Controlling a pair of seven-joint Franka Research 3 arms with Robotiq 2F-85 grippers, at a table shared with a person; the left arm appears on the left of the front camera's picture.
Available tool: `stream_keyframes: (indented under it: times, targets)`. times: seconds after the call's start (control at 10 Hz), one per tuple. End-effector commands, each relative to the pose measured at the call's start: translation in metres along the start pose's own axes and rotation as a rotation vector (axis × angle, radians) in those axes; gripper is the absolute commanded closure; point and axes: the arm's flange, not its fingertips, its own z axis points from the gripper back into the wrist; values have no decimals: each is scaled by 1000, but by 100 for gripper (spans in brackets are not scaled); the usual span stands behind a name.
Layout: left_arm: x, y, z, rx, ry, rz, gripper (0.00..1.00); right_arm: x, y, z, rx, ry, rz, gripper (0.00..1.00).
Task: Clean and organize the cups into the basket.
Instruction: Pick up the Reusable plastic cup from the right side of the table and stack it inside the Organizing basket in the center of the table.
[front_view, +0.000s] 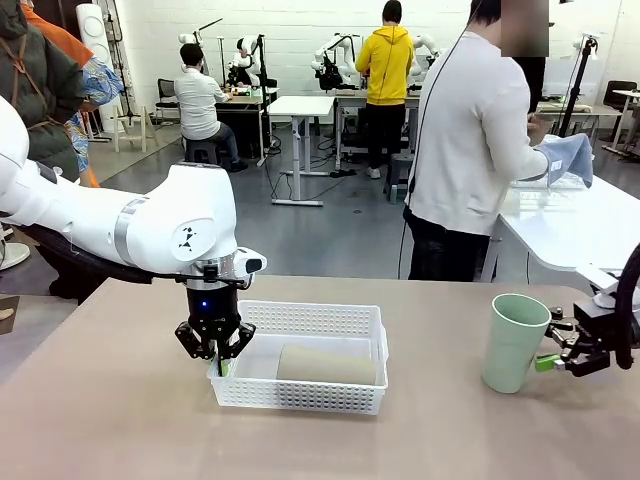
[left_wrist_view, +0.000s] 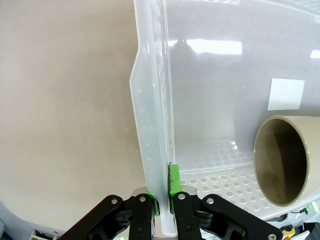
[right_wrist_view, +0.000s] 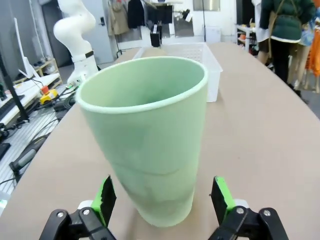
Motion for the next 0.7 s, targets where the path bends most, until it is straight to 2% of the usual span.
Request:
stream_keyframes:
  times: [0.0,0.6]
  targets:
    - [0,-1,1,0,-5,-2,100,6,-14,-11,41,3,-32,0]
    - [0,-1,1,0,-5,-2,100,7,-24,-34,120,20,-73,0]
